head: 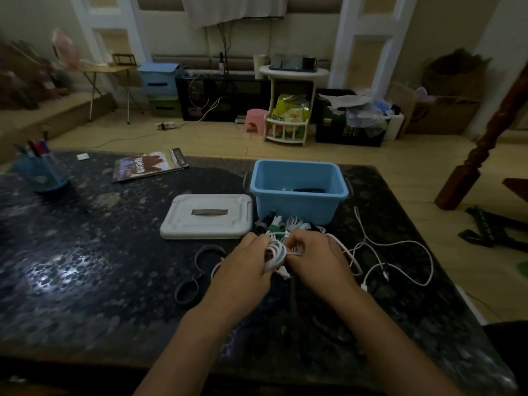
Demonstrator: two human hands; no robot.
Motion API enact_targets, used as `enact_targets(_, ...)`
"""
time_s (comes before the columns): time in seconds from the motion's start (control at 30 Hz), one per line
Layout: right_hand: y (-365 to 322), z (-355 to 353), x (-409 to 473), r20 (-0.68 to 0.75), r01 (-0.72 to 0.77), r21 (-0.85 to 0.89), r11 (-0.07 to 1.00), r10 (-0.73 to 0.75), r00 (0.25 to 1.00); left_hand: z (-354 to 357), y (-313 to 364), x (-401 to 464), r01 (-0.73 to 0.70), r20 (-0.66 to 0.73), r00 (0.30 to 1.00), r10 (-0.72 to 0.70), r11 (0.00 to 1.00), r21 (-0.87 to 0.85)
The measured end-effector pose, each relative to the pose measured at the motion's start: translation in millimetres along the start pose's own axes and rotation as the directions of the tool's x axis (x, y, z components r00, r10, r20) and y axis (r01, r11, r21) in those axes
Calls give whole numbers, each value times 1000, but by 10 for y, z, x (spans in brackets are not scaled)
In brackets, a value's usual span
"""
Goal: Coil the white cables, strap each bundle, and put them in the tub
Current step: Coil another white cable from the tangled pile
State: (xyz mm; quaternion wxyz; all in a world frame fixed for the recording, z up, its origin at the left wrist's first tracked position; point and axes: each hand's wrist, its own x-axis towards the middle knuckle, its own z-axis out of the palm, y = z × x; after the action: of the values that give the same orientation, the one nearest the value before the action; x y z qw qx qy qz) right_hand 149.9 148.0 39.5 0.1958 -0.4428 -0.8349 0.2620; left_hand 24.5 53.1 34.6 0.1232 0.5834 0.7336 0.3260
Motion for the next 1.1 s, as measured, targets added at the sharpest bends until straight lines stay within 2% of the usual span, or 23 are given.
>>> enact_targets(0.13, 75, -49, 8, -132, 74, -225, 972, -105, 986, -77, -51, 26, 69, -136, 988, -68, 998, 2)
enact_targets(0.2, 144, -86, 28, -106, 67, -227, 972, -93, 990, -122, -75, 44, 123, -134, 983, -127, 992, -33)
enact_targets(0.3, 155, -105, 43, 59, 70, 56, 996, -73, 996, -123, -100, 52, 140, -80, 987, -142, 990, -35)
enact_targets(0.4, 64, -107, 29, 81, 95, 360, 928, -132, 988, -111, -98, 50, 124, -44, 991, -125, 992, -7)
enact_targets(0.53, 19, -65, 34, 90, 63, 484, 873, -121, 989, -95, -93, 55, 122, -71, 990, -120, 992, 33)
enact_targets(0.6, 46, -51, 42, 61, 60, 460, 886, -99, 993, -109, -106, 49, 131, -62, 990, -128, 990, 51)
enact_targets(0.77, 169, -27, 80, -86, 38, 106, 994, -29, 996, -139, -78, 37, 187, -49, 981, -188, 982, -35)
enact_targets(0.83, 170, -29, 87, -43, 43, 94, 995, -39, 998, -130, -64, 34, 211, -37, 976, -213, 976, -50)
enact_targets(0.97, 175, -157, 104, 155, 46, 257, 965, -88, 984, -161, -126, 82, 297, -18, 952, -304, 938, -178)
enact_targets(1.03, 211, -215, 111, 268, 26, 251, 968, -96, 959, -174, -134, 94, 307, -15, 949, -314, 936, -174)
enact_targets(1.1, 229, -254, 106, 302, 22, 226, 974, -92, 949, -166, -131, 92, 315, -10, 947, -321, 935, -164)
